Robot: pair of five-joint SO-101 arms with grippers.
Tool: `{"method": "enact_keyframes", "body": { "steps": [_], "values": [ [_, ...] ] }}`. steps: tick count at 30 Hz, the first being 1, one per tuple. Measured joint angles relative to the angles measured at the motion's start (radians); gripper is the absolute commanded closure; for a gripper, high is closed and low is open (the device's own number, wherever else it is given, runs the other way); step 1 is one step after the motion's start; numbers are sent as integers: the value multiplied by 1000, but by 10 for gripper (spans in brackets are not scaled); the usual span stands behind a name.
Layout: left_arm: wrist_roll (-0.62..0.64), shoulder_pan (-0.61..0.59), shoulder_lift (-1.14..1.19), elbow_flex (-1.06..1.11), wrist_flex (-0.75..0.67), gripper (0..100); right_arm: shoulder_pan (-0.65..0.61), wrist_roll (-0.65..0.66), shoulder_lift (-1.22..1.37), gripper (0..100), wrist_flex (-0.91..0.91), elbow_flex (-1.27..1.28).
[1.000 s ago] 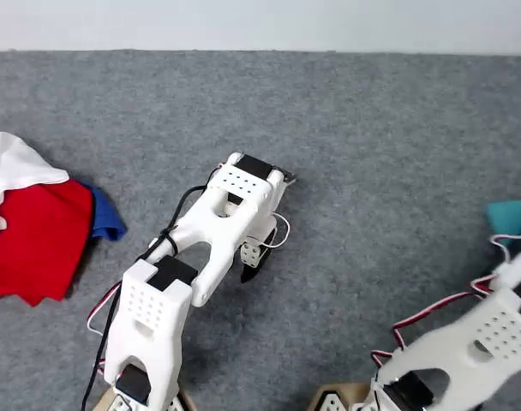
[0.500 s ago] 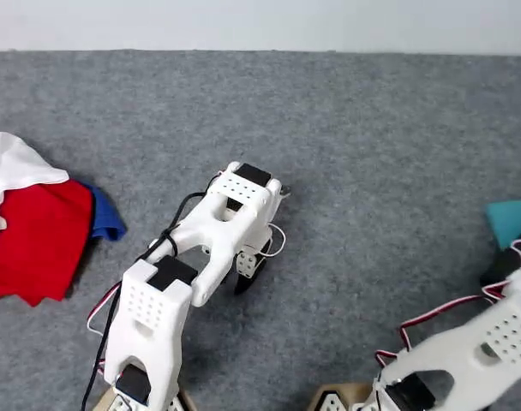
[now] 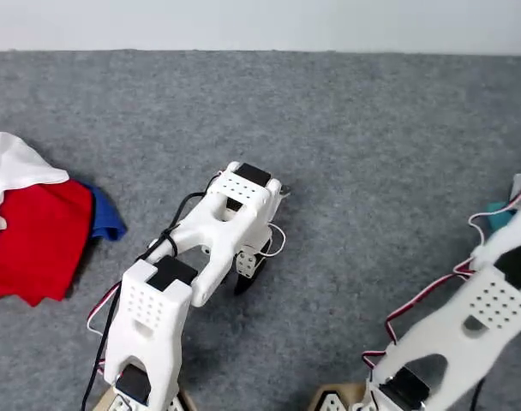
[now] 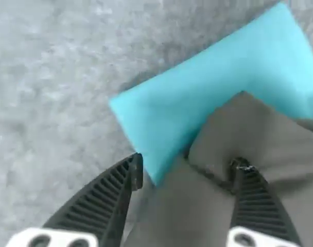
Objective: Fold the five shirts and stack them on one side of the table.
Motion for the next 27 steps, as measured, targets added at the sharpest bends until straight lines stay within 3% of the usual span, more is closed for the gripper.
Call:
{"method": "enact_keyframes", "body": {
  "steps": [7, 13, 20, 25, 27],
  "values": [
    [0, 0, 0, 0, 0, 892, 40, 0, 49, 739, -77, 0],
    [0, 0, 0, 2, 0, 892, 48, 83, 63, 919, -100, 0],
    [0, 0, 0, 2, 0, 892, 81, 176, 158, 867, -121, -20],
    [0, 0, 0, 2, 0, 892, 84, 181, 175, 996, -135, -32],
    [0, 0, 0, 2, 0, 892, 94, 181, 175, 977, -143, -35]
  ]
}}
